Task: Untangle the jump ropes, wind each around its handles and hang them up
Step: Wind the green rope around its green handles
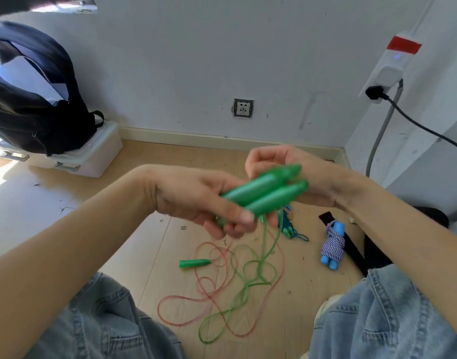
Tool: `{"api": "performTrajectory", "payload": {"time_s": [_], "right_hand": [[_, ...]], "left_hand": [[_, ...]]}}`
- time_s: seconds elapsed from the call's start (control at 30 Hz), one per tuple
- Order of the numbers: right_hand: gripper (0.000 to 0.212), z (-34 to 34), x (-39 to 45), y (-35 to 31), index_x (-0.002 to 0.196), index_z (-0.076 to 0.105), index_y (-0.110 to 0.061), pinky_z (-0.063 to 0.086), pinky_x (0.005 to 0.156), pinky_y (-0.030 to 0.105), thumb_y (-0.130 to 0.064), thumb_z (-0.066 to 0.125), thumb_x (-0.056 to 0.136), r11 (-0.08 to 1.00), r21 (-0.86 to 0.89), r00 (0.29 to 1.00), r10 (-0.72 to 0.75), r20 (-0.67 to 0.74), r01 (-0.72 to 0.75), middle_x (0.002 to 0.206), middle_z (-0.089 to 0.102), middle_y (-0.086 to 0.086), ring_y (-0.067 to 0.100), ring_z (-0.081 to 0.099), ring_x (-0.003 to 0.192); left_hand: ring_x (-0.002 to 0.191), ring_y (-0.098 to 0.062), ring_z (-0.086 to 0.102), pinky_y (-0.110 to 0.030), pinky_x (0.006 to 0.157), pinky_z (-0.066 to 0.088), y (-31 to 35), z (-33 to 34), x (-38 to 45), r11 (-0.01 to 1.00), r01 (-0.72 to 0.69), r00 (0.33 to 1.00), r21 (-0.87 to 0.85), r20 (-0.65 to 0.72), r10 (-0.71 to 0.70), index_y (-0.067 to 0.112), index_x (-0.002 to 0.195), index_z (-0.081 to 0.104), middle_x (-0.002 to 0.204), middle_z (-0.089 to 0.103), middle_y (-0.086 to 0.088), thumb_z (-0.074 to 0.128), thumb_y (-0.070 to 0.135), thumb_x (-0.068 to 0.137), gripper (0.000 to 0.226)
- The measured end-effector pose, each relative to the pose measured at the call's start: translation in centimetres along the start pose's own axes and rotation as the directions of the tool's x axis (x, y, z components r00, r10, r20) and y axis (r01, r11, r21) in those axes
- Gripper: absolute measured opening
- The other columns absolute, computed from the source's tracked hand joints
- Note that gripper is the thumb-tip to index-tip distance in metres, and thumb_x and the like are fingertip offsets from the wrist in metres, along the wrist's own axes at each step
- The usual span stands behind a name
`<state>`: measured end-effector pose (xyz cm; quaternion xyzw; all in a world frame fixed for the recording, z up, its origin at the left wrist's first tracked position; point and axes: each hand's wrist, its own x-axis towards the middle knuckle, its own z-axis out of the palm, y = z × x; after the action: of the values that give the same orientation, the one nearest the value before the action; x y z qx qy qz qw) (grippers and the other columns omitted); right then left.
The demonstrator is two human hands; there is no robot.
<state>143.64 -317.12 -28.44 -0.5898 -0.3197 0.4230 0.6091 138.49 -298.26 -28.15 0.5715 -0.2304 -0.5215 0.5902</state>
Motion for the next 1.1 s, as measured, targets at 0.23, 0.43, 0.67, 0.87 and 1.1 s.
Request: {"api": "performTrajectory", "payload": {"time_s": [0.23, 0.43, 0.67, 0.87, 1.1], "right_hand": [[0.029, 0.3, 1.8, 3.1, 0.073, 0.059, -0.008, 0.030, 0.045, 0.008, -0.011, 0.043, 0.096, 0.884, -0.460, 0.801, -0.214, -0.559, -0.086, 0.050, 0.044, -0.008, -0.002, 0.039, 0.039], [0.021, 0.3, 1.8, 3.6, 0.076, 0.063, -0.014, 0.030, 0.048, 0.012, -0.017, 0.051, 0.093, 0.772, -0.598, 0.801, -0.210, -0.561, -0.216, 0.050, 0.043, -0.009, 0.002, 0.038, 0.044], [0.024, 1.2, 1.2, 3.7, 0.072, 0.062, -0.021, 0.031, 0.043, 0.015, -0.026, 0.051, 0.093, 0.595, -0.781, 0.918, -0.174, -0.356, -0.190, 0.038, 0.045, -0.015, 0.005, 0.036, 0.037], [0.031, -1.1, 0.8, 2.8, 0.059, 0.060, -0.026, 0.029, 0.043, 0.014, -0.028, 0.057, 0.089, 0.617, -0.761, 0.888, -0.213, -0.408, -0.201, 0.039, 0.046, -0.017, 0.005, 0.036, 0.039], [0.016, -4.1, -0.5, 1.2, 0.070, 0.069, -0.019, 0.025, 0.043, 0.017, -0.031, 0.065, 0.079, 0.961, -0.188, 0.850, 0.078, -0.522, -0.204, 0.054, 0.043, -0.003, 0.008, 0.030, 0.046]], "left_hand": [[0.055, -0.004, 0.049, -0.012, 0.044, 0.037, -0.6, -1.8, 1.1, 0.971, -0.159, 0.758, -0.177, -0.653, 0.005, 0.004, 0.100, 0.060, 0.070, 0.054, 0.001, 0.056, 0.013, 0.086, 0.017], [0.057, -0.008, 0.048, -0.013, 0.044, 0.039, -1.6, -2.4, 2.1, 0.989, -0.125, 0.538, -0.083, -0.843, -0.003, 0.016, 0.122, 0.050, 0.076, 0.052, -0.005, 0.054, 0.009, 0.091, 0.032], [0.061, -0.010, 0.053, -0.019, 0.047, 0.046, -4.5, -4.5, 0.9, 0.713, 0.650, 0.215, 0.263, -0.964, 0.160, 0.016, 0.133, 0.040, 0.087, 0.056, 0.000, 0.048, 0.010, 0.093, 0.042], [0.091, -0.018, 0.062, -0.030, 0.085, 0.052, -4.7, -0.5, 3.9, 0.274, 0.629, 0.751, 0.727, -0.660, 0.027, 0.021, 0.133, 0.042, 0.105, 0.064, -0.003, 0.048, 0.017, 0.094, 0.039], [0.065, -0.008, 0.055, -0.019, 0.057, 0.041, -0.1, 1.9, 1.8, 0.490, 0.267, 0.714, 0.830, -0.512, 0.478, 0.018, 0.097, 0.040, 0.082, 0.063, -0.002, 0.057, 0.027, 0.090, 0.020]]}}
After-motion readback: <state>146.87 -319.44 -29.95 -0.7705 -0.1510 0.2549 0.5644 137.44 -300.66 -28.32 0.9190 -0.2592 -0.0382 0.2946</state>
